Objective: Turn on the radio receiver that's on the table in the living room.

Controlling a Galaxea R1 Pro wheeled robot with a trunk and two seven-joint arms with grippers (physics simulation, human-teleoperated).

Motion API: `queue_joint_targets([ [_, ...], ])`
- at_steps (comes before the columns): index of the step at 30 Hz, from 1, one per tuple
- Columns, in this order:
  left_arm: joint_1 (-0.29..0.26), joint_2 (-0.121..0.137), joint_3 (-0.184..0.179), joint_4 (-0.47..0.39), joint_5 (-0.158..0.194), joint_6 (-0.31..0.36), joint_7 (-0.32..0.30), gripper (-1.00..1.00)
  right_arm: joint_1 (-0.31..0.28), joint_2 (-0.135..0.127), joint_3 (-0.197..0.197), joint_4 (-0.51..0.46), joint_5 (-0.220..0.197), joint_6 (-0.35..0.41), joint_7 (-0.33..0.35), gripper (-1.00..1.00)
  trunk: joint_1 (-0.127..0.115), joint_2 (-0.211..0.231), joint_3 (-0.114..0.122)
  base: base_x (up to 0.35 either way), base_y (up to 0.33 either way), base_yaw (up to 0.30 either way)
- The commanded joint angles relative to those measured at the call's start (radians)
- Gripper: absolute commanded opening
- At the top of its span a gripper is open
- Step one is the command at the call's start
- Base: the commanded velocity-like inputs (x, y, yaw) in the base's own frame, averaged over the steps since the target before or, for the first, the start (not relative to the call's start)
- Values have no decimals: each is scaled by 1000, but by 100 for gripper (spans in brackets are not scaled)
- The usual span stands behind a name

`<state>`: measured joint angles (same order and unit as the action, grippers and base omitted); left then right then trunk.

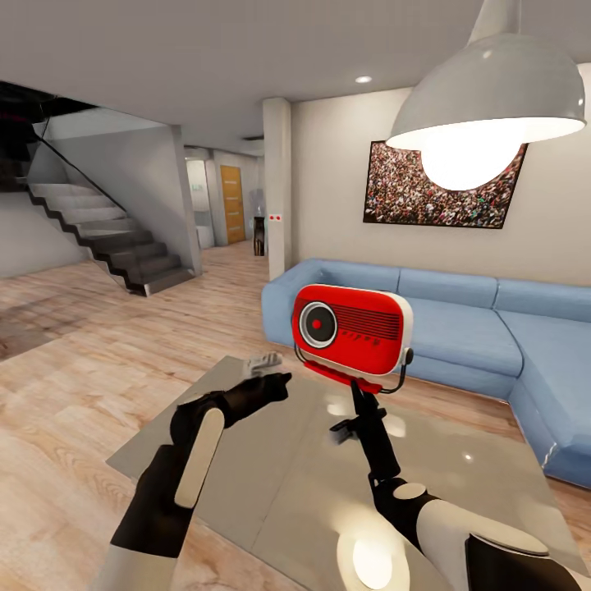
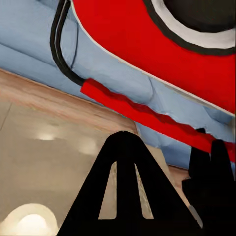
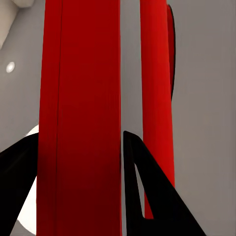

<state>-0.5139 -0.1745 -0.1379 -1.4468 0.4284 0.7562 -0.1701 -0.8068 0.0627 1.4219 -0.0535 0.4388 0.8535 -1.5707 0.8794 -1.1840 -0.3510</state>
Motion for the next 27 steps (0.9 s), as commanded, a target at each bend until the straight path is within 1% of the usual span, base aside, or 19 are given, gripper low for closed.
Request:
queue_joint_targets([
  [1, -13, 0, 0, 4, 1, 0, -12, -100, 0, 0, -1, 0, 2, 10, 0, -100, 0, 0, 0, 0, 0, 0],
  [5, -61, 0, -4, 55, 1, 0, -23, -100, 0, 1, -2, 0, 2, 32, 0, -100, 0, 0, 0, 0, 0, 0],
  [9, -97, 0, -24, 121, 8, 0, -35, -100, 0, 2, -3, 0, 1, 38, 0, -100, 0, 0, 0, 0, 0, 0],
  [11, -105, 0, -35, 133, 33, -1, -59, -100, 0, 3, -3, 0, 1, 39, 0, -100, 0, 0, 0, 0, 0, 0],
  [14, -118, 0, -41, 139, 77, -3, -92, -100, 0, 5, -3, 0, 3, 39, 0, -100, 0, 0, 0, 0, 0, 0],
  [16, -134, 0, -42, 143, 89, -4, -101, -100, 0, 6, -3, 0, 3, 39, 0, -100, 0, 0, 0, 0, 0, 0],
  [21, -158, 0, -47, 147, 99, -4, -109, -100, 0, 6, -3, 0, 3, 39, 0, -100, 0, 0, 0, 0, 0, 0],
  [23, -164, 0, -48, 146, 111, -4, -117, -100, 0, 6, -3, 0, 3, 40, 0, -100, 0, 0, 0, 0, 0, 0],
  [26, -175, 0, -49, 140, 157, -3, -151, -100, 0, 7, -2, 0, 4, 53, 0, -100, 0, 0, 0, 0, 0, 0],
  [27, -179, 0, -49, 138, 166, -3, -159, -100, 0, 8, -2, 0, 5, 57, 0, -100, 0, 0, 0, 0, 0, 0],
])
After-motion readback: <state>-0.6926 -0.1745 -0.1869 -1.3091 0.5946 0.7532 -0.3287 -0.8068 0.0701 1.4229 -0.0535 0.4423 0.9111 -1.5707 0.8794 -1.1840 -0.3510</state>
